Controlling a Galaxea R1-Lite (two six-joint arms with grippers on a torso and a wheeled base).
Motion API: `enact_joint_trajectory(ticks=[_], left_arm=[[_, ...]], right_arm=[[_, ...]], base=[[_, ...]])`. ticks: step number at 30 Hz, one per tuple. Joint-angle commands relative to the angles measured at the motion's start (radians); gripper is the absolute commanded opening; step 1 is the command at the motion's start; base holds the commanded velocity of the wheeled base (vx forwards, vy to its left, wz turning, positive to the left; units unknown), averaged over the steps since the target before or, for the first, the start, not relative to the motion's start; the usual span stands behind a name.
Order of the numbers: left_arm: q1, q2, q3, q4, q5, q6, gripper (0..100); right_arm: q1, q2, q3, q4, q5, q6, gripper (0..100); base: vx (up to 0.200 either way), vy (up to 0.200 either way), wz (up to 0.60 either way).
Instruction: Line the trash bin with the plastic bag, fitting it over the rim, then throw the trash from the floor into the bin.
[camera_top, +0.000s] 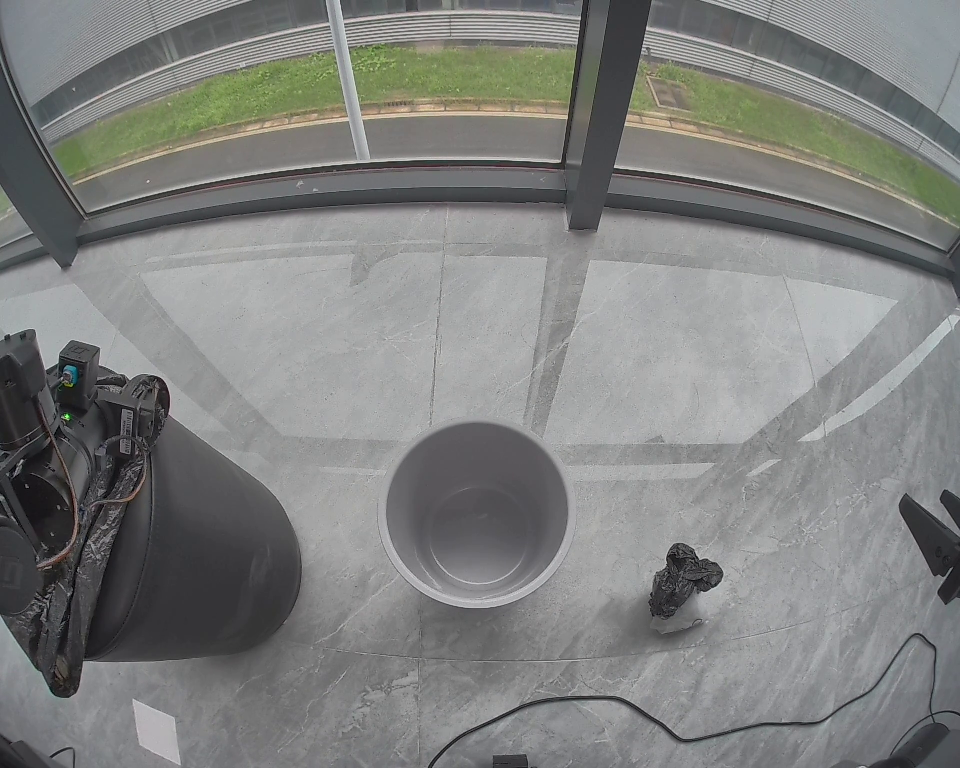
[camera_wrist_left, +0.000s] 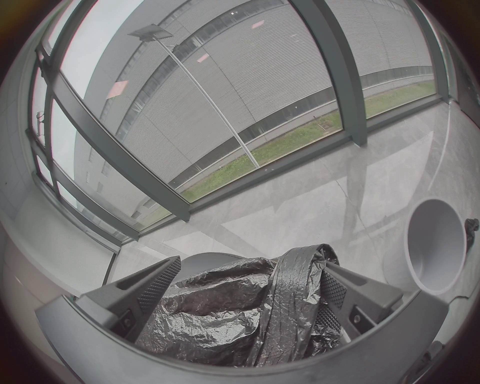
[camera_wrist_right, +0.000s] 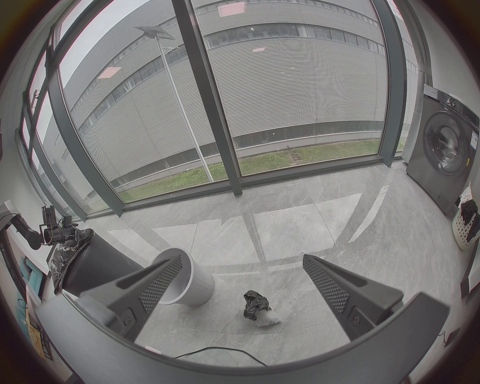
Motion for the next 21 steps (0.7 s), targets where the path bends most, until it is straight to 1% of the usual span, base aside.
enact_joint_trajectory(ticks=[1, 12, 13, 21], left_arm=[[0.012, 0.06, 0.009, -0.038, 0.025, 0.008, 100], [0.008, 0.048, 0.022, -0.039, 0.031, 0.01, 100], [0.009, 0.048, 0.022, -0.039, 0.032, 0.01, 0], [0.003, 0.048, 0.022, -0.044, 0.031, 0.005, 0]], right_arm=[[0.0, -0.001, 0.001, -0.001, 0.001, 0.0, 100], [0.0, -0.001, 0.008, -0.001, 0.001, 0.0, 100], [0.002, -0.001, 0.008, -0.001, 0.001, 0.0, 100], [0.0, 0.001, 0.009, -0.001, 0.001, 0.0, 100]], base=[[0.0, 0.0, 0.0], [0.0, 0.0, 0.0], [0.0, 0.0, 0.0], [0.0, 0.0, 0.0]])
